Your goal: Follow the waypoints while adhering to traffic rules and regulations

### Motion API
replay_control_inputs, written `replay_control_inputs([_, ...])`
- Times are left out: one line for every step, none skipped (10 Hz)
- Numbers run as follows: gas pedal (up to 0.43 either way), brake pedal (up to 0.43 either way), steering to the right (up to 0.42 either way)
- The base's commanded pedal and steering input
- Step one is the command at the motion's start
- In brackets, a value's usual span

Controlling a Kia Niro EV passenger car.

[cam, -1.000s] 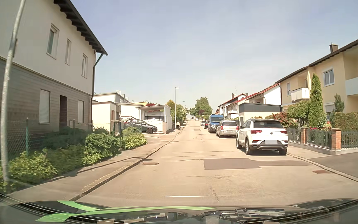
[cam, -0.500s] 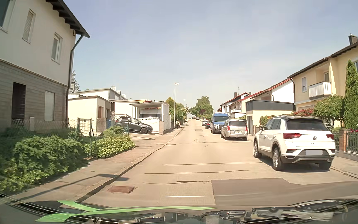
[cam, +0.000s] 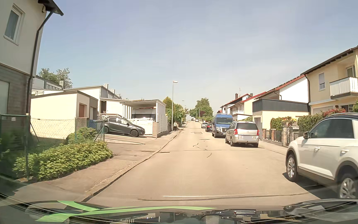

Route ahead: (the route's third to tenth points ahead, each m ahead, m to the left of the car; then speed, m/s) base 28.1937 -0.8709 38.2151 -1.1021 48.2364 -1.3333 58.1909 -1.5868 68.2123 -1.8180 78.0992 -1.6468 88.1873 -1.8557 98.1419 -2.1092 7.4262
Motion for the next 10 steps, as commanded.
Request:
replay_control_inputs([0.0, 0.0, 0.003])
replay_control_inputs([0.0, 0.0, 0.003])
replay_control_inputs([0.0, 0.0, 0.003])
replay_control_inputs([0.0, 0.0, 0.003])
replay_control_inputs([0.0, 0.0, 0.004])
replay_control_inputs([0.0, 0.0, 0.004])
replay_control_inputs([0.0, 0.0, 0.002])
replay_control_inputs([0.0, 0.0, 0.001])
replay_control_inputs([0.0, 0.0, 0.001])
replay_control_inputs([0.0, 0.0, 0.001])
